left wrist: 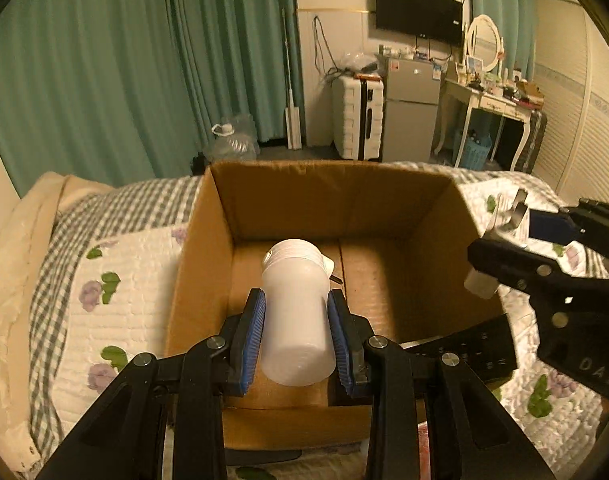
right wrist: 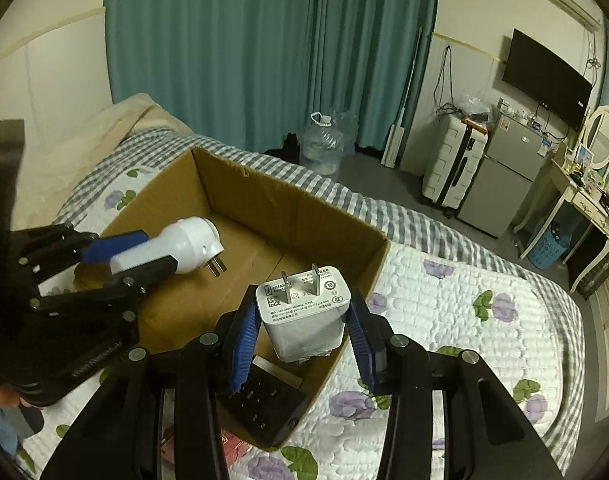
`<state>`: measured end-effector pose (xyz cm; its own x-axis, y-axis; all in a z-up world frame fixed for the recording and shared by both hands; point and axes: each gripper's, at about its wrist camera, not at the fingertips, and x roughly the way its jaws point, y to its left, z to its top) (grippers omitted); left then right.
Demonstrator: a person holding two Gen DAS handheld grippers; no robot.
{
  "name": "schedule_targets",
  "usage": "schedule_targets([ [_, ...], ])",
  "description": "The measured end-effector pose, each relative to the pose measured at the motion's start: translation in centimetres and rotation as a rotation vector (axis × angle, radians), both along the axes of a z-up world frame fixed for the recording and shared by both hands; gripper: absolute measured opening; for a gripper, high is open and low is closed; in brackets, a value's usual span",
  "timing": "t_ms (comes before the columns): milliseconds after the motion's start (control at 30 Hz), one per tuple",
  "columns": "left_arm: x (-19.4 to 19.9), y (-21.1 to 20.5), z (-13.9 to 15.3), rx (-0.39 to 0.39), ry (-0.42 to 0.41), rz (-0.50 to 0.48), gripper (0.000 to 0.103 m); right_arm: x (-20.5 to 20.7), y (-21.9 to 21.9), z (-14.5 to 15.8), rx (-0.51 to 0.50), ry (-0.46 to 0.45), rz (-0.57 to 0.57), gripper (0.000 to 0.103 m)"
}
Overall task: Organize rigid objects
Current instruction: 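Grasp the white roll-on bottle with the left gripper and lower it into the box, then open the right gripper over the box to release the charger plug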
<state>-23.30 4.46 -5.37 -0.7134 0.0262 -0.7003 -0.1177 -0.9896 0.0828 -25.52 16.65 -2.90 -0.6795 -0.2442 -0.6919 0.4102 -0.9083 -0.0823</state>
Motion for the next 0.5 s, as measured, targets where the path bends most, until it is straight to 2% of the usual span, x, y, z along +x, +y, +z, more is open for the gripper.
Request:
schedule_targets([
  [200,-0.17,0.26,-0.97,-0.017,0.0,-0.006,0.033,-0.5,-0.45,-0.85,0.004,-0.015,-0.006,0.042],
  [300,0.14,0.61,-1.11,-0.048,0.028,-0.008,0.036,-0.42,-0.54,-0.86,0.006,-0.015,-0.006,0.042],
  [400,0.43,0.66,-0.74,-0.066,0.042,-0.002,0.06,-0.38,-0.4,-0.67,0.002,-0.009,-0.01,0.042],
  [500,0.69,0.32,-0.15,-0.049,0.044,0.004,0.06,-0.24,-0.22,-0.25,-0.001,-0.001,-0.014,0.042],
])
